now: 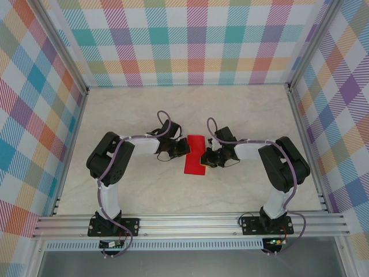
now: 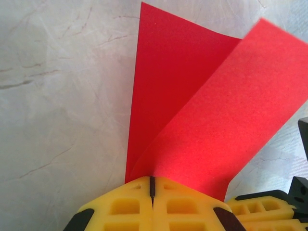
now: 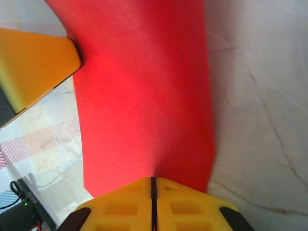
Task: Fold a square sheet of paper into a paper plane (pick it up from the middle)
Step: Fold the square sheet of paper in half at the center of the table.
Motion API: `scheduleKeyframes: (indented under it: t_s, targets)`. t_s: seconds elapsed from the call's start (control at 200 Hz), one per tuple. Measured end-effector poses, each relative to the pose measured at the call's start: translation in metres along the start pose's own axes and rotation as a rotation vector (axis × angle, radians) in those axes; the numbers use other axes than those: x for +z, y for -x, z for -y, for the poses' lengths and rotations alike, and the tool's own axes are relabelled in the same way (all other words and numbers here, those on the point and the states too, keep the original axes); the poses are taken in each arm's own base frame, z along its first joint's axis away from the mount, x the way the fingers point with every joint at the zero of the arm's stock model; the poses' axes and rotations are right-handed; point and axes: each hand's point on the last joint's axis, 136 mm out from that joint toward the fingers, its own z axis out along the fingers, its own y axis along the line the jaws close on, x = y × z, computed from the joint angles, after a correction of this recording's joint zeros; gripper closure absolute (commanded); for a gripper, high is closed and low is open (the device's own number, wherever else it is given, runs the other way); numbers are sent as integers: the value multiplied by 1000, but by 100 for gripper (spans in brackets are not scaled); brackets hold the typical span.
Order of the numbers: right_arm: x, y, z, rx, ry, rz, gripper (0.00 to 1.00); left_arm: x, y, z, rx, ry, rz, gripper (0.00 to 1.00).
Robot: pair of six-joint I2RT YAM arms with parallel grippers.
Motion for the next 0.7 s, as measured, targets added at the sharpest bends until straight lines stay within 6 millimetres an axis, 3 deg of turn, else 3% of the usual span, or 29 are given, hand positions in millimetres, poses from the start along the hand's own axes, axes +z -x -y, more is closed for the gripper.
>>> scheduleKeyframes:
  t_s: [0.27,0.505,0.7]
  targets:
    - [-9,5,-5,-3,16,23,91,0,0,0,-1,6,-2,100]
    - [-28,37,-14,-11,60,105,91,0,0,0,4,6,-3,100]
    - [-18,45,-8,-6,52,98,91,0,0,0,7,7,-2,100]
